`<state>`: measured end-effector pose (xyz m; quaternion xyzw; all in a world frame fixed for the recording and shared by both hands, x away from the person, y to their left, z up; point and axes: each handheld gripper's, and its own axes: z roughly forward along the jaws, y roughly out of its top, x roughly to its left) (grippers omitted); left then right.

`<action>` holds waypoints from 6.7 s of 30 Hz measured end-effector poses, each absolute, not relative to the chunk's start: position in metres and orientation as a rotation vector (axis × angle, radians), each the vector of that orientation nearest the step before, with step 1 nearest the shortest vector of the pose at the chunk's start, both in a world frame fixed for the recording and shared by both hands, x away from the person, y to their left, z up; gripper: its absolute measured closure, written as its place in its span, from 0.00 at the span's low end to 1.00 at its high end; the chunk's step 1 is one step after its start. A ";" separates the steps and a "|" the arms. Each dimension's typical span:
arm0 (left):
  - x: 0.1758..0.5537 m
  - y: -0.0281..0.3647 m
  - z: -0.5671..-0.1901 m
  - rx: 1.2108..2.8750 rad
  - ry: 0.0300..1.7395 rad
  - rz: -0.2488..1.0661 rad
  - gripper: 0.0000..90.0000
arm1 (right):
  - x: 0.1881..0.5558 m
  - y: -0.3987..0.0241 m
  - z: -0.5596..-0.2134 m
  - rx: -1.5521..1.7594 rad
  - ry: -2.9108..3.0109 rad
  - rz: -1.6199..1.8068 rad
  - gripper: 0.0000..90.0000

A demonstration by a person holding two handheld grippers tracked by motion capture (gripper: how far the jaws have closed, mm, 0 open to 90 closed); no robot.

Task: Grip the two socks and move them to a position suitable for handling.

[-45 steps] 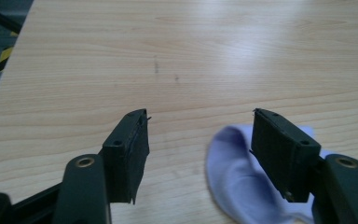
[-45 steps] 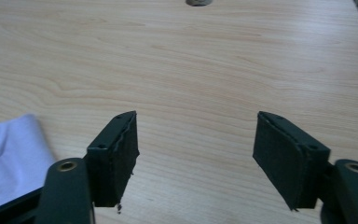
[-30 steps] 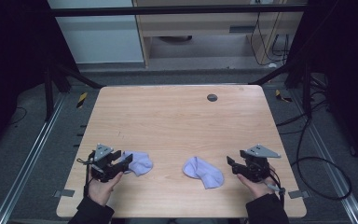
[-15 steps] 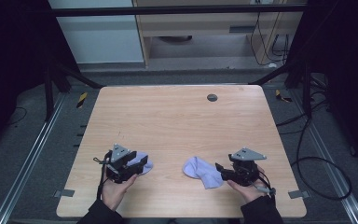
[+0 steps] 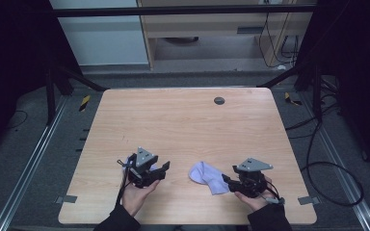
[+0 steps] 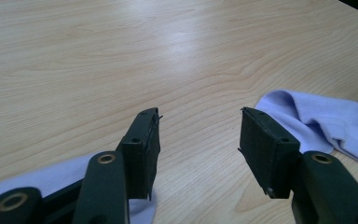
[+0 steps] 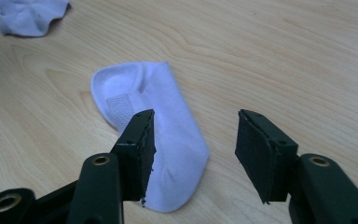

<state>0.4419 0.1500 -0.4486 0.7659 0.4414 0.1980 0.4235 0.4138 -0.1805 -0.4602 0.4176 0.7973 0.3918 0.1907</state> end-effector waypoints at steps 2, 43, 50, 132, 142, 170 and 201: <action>0.443 0.144 -0.450 1.924 1.101 0.491 0.52 | 0.412 -0.178 -0.460 1.163 2.254 1.104 0.55; 0.457 0.071 -0.490 2.089 1.068 0.479 0.67 | 0.409 -0.144 -0.490 1.051 2.497 0.992 0.67; 0.457 0.065 -0.496 2.109 1.071 0.457 0.74 | 0.410 -0.144 -0.492 1.058 2.524 0.990 0.72; 0.466 0.058 -0.490 2.094 1.045 0.366 0.99 | 0.431 -0.214 -0.479 1.404 2.136 0.974 0.97; 0.464 0.053 -0.492 2.094 1.014 0.337 0.86 | 0.417 -0.223 -0.484 1.493 2.148 0.897 0.83; 0.450 0.198 -0.431 1.958 1.057 0.480 0.47 | 0.429 -0.181 -0.454 1.253 2.100 1.194 0.37; 0.441 0.299 -0.473 1.898 1.348 0.553 0.58 | 0.457 -0.017 -0.444 0.956 2.387 1.283 0.47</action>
